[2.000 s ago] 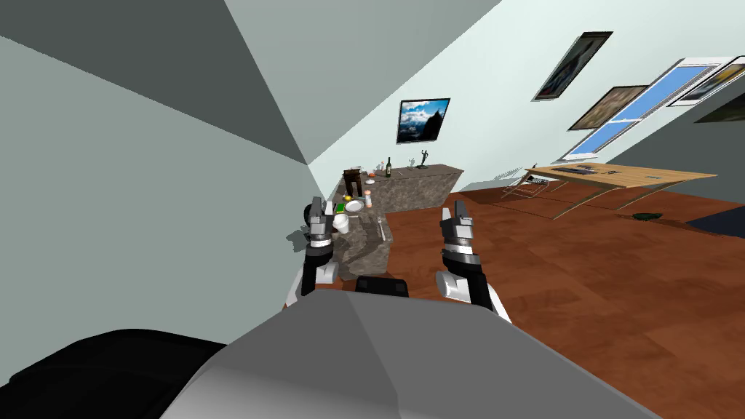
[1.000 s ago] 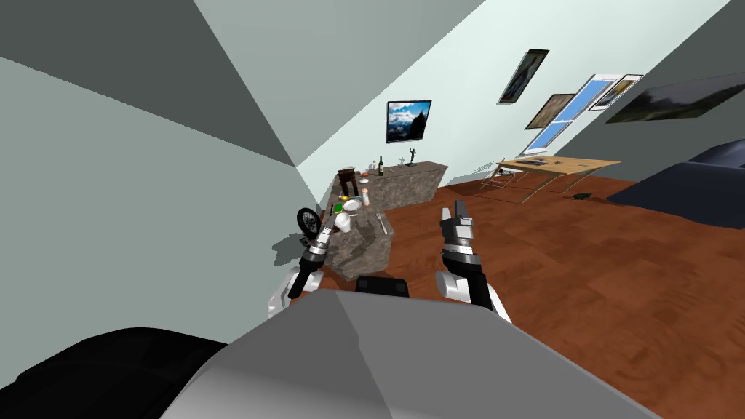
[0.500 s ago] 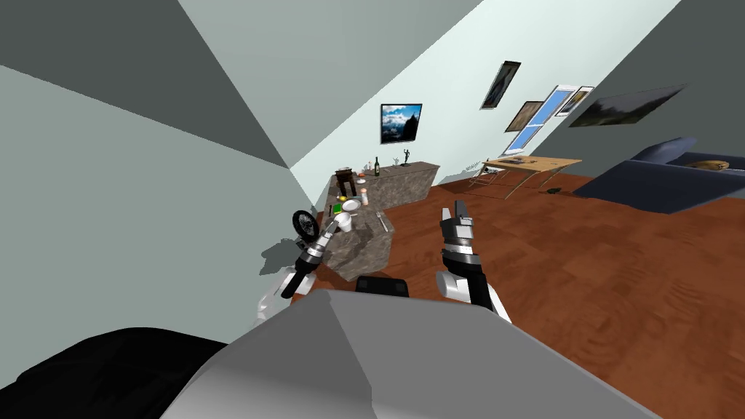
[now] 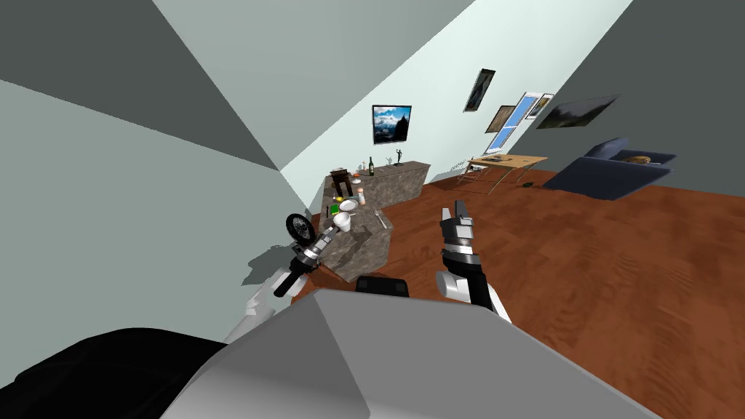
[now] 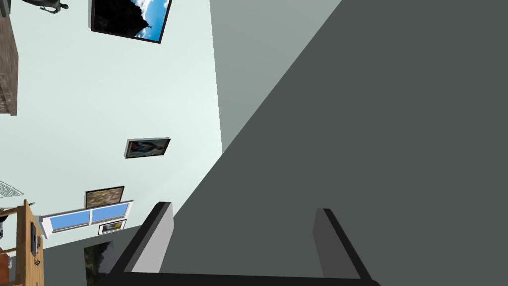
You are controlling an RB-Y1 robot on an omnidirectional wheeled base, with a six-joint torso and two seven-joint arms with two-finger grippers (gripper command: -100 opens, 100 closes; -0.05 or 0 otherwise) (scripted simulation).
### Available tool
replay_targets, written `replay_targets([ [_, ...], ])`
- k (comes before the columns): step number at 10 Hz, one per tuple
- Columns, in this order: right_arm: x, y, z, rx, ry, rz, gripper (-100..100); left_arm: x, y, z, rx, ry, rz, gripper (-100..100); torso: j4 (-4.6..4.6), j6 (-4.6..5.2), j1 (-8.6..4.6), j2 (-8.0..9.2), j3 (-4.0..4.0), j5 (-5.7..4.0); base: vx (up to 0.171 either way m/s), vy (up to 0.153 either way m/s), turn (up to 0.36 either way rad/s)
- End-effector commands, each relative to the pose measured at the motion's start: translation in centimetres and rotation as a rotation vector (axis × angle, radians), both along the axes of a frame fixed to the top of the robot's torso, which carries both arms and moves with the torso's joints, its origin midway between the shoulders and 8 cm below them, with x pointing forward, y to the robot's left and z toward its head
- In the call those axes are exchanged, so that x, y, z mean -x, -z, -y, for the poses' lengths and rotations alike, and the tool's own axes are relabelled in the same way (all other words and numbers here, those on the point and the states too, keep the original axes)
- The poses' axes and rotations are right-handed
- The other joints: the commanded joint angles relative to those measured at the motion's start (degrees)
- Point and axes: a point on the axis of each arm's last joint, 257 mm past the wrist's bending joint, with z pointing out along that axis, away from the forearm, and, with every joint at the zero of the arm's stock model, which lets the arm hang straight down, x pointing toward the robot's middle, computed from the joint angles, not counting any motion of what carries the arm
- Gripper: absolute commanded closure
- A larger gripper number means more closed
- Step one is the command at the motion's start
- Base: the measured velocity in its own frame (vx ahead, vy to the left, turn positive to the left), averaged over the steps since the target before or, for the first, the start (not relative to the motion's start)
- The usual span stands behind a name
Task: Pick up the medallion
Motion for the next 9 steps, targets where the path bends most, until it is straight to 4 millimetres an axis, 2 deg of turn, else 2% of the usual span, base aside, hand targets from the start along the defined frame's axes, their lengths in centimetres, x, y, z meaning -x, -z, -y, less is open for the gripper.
replay_targets([
  [1,0.0,0.0,0.0,0.0,0.0,0.0,0,0.1,0.5,-0.2,-0.039,0.011,-0.017,-100,0.0,0.0,0.0,0.0,0.0,0.0,-0.041,0.068,-0.103],
  [3,0.0,0.0,0.0,0.0,0.0,0.0,0,0.2,2.8,-1.7,-0.133,0.029,-0.071,-100,-0.02,-0.01,-0.09,-0.1,-0.05,-0.02,-0.036,0.057,-0.205],
  [4,0.0,0.0,0.0,0.0,0.0,0.0,0,0.2,2.7,-1.8,-0.144,0.034,-0.073,-100,-0.02,0.0,-0.05,-0.08,-0.05,-0.01,-0.039,0.052,-0.101],
  [6,0.0,0.0,0.0,0.0,0.0,0.0,0,0.4,4.7,-3.3,-0.24,0.06,-0.121,-100,-0.01,-0.01,-0.14,-0.08,-0.04,-0.03,-0.059,0.046,-0.229],
  [7,0.0,0.0,0.0,0.0,0.0,0.0,0,0.4,4.7,-3.4,-0.248,0.063,-0.123,-100,0.0,0.0,-0.09,-0.02,-0.01,-0.02,-0.049,0.046,-0.08],
  [9,0.0,0.0,0.0,0.0,0.0,0.0,0,0.7,6.4,-4.9,-0.337,0.091,-0.168,-100,-0.02,-0.02,-0.13,-0.12,-0.06,-0.03,-0.039,0.054,-0.223],
])
